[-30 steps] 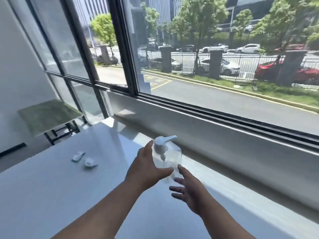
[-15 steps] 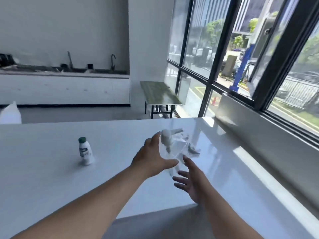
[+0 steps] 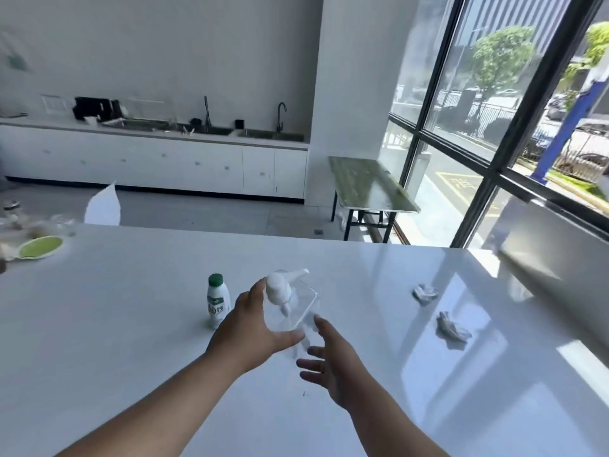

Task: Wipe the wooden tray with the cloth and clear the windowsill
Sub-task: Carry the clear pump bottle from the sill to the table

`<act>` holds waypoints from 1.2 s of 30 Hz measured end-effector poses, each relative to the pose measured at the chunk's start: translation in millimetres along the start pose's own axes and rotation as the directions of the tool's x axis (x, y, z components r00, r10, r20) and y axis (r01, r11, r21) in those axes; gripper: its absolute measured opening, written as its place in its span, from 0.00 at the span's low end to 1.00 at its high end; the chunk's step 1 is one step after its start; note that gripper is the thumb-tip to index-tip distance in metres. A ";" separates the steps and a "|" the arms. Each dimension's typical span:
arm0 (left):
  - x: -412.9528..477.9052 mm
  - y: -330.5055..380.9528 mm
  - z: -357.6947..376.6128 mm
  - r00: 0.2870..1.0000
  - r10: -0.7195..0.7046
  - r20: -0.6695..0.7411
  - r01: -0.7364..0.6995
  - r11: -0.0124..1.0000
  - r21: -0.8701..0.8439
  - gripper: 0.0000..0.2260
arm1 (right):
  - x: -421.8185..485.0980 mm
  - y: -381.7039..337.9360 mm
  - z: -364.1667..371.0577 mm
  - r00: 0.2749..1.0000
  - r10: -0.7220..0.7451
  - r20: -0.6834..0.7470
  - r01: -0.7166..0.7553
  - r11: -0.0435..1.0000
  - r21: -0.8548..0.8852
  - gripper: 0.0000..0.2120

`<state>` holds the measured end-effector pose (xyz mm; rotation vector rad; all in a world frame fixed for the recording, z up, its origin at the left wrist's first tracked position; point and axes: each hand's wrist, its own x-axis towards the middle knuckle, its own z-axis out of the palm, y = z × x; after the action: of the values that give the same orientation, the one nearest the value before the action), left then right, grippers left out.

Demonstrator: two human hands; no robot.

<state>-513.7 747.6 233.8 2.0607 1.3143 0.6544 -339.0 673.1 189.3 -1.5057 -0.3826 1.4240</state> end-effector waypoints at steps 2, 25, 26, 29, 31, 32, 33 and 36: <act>24.8 -15.1 7.4 0.998 -0.066 -0.001 0.066 0.997 0.041 0.42 | 36.7 -3.4 7.3 0.999 0.040 0.029 -0.040 0.999 -0.011 0.28; 248.2 -104.0 103.8 0.825 -0.461 0.327 0.396 0.885 0.246 0.63 | 314.4 -41.3 -18.4 0.938 0.347 0.008 -0.345 0.934 -0.089 0.19; 251.4 -101.1 93.4 0.817 -0.459 0.349 0.387 0.885 0.258 0.64 | 313.9 -50.0 -20.2 0.953 0.303 -0.018 -0.302 0.943 -0.143 0.19; 265.9 -84.3 57.7 0.853 -0.402 0.333 0.328 0.909 0.257 0.59 | 306.5 -83.3 -28.6 0.992 0.045 -0.114 -0.082 0.935 -0.346 0.20; 277.6 -66.3 33.2 0.906 -0.332 0.263 0.271 0.931 0.243 0.52 | 288.5 -112.0 -35.4 0.973 -0.161 -0.163 0.063 0.873 -0.484 0.23; 282.8 -56.6 22.1 0.933 -0.285 0.218 0.231 0.942 0.243 0.49 | 275.9 -125.9 -39.1 0.950 -0.257 -0.178 0.119 0.824 -0.555 0.24; 286.8 -46.4 11.9 0.957 -0.232 0.174 0.187 0.952 0.243 0.46 | 261.1 -137.9 -42.6 0.917 -0.352 -0.186 0.163 0.758 -0.632 0.25; 289.6 -15.0 -9.3 0.991 -0.071 0.110 0.039 0.963 0.266 0.40 | 208.5 -163.4 -53.1 0.796 -0.582 -0.164 0.199 0.509 -0.837 0.29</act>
<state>-417.1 1020.4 254.2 2.2254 1.4477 0.3399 -174.8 887.7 190.8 -2.1874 -1.1222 0.4585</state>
